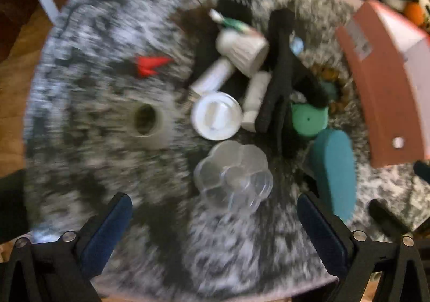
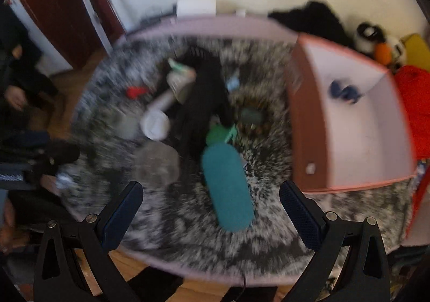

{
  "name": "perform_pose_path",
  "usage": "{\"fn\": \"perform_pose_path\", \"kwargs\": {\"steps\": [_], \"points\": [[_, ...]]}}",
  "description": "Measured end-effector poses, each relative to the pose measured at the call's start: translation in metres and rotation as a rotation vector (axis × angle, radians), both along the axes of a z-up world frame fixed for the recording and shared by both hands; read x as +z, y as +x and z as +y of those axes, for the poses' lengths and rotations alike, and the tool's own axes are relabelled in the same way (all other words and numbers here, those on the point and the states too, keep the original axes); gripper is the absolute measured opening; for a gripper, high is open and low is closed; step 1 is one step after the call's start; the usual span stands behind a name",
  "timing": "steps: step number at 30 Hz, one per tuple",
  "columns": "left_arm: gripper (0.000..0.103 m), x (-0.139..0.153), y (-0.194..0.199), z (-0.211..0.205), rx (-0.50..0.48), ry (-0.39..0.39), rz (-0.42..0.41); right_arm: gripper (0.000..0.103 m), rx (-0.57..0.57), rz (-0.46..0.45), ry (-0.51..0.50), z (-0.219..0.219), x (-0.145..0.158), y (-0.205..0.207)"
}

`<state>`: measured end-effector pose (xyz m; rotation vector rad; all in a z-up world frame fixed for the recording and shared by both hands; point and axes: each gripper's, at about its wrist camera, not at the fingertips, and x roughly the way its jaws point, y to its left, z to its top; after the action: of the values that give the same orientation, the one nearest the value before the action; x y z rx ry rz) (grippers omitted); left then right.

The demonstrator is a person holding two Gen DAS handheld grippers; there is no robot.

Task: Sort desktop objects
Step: 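Grasp the grey ring with the left tool, then carry the grey ring into the pink box while the right tool carries the teal case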

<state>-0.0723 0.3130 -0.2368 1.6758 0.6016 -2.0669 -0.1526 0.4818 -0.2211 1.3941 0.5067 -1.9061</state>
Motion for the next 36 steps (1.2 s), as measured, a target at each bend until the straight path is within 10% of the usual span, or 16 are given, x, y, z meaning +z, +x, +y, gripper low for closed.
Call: {"fn": "perform_pose_path", "kwargs": {"steps": [11,20,29,36], "points": [[0.093,-0.057,0.003,-0.035,0.213,-0.105,-0.032,0.103,0.080,-0.060,-0.008,-0.013,-0.113,-0.013],[0.092,-0.066,-0.032,-0.072,0.209,-0.108,0.046,0.103,0.071,-0.106,0.010,-0.018,-0.112,-0.017],[0.046,-0.081,-0.018,-0.089,0.241,-0.041,0.087,0.080,0.010,-0.128,0.076,-0.010,-0.125,-0.024],[0.044,-0.063,0.000,-0.092,0.277,0.001,0.168,0.075,-0.009,-0.108,0.055,-0.002,-0.118,-0.026]]}}
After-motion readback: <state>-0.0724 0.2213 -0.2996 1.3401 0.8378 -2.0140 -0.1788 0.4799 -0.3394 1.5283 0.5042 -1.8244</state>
